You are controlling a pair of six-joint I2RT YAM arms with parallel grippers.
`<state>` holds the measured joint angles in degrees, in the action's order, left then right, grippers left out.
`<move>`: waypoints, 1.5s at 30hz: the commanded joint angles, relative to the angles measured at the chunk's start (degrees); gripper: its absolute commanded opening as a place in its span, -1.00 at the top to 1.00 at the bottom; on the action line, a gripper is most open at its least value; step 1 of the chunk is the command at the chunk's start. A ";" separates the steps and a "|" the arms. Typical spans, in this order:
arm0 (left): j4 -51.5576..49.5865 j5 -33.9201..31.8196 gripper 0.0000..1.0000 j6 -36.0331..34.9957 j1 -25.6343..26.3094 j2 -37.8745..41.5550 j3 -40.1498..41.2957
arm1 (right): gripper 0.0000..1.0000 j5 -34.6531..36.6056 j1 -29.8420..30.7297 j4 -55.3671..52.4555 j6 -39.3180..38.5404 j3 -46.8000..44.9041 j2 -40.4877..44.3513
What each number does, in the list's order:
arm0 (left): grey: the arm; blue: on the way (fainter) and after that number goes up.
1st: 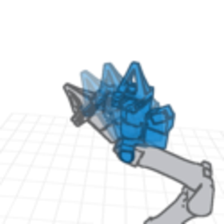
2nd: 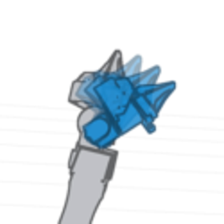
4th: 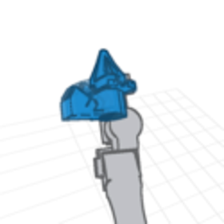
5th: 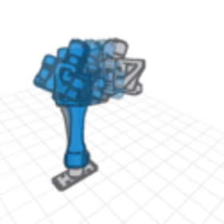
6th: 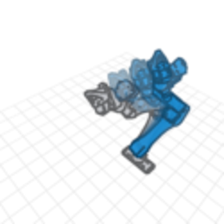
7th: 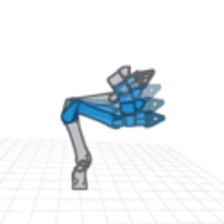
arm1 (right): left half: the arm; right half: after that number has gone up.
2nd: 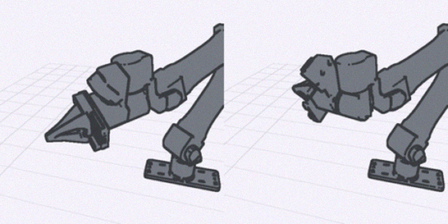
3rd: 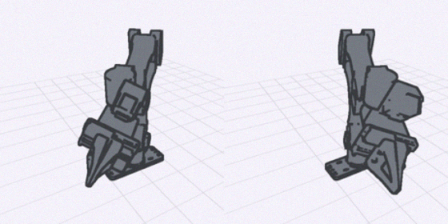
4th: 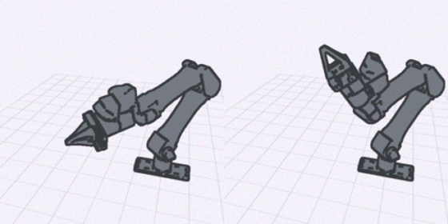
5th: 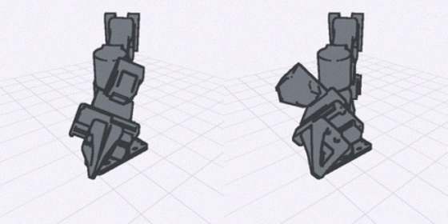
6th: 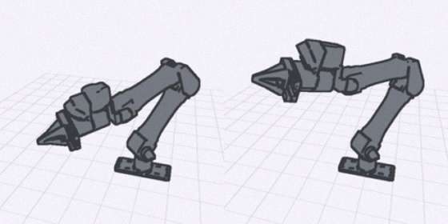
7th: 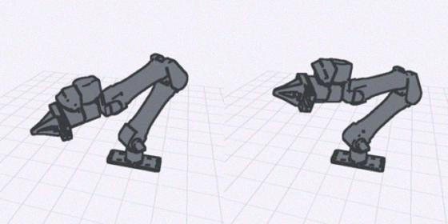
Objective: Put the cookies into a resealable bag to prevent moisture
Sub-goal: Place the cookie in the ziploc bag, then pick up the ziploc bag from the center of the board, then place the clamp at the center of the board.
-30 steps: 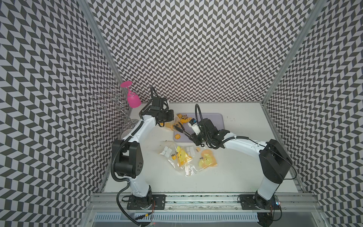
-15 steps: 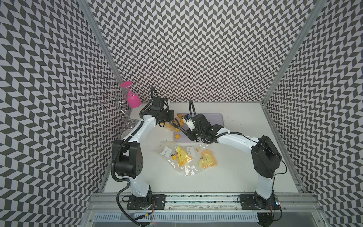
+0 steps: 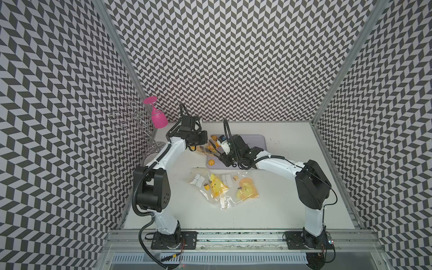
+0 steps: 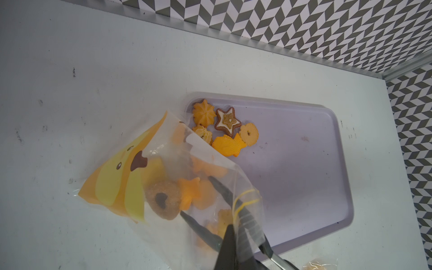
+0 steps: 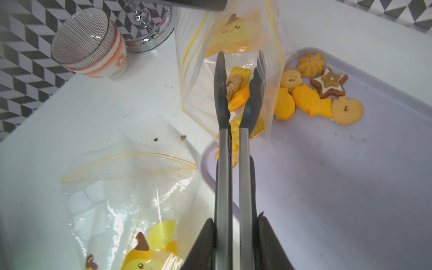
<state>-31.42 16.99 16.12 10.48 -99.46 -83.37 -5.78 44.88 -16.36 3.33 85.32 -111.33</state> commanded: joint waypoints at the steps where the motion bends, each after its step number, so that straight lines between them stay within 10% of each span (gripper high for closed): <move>1: -0.25 0.57 1.00 -0.56 0.18 -0.30 -1.79 | 0.20 0.51 0.36 2.34 -0.09 -0.02 2.98; 18: -0.72 -0.76 1.00 -0.56 0.06 -0.38 -2.05 | 0.52 1.39 0.38 7.19 4.72 -21.05 25.04; 32: -0.51 -2.23 1.00 -0.43 0.11 1.45 -1.88 | 0.55 29.38 -9.33 2.68 29.10 -51.58 49.04; 40: 0.68 -3.19 1.00 -0.20 -0.28 3.57 -1.10 | 0.42 19.13 -19.04 6.47 29.52 -57.13 43.54; 45: 0.90 -3.22 1.00 -0.17 -0.29 5.18 -1.40 | 0.01 15.42 -21.92 7.44 29.44 -57.10 39.40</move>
<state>-31.75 14.20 16.14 10.46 -97.21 -83.48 12.58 24.27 -13.34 31.70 28.03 -71.07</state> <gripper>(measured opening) 0.048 0.468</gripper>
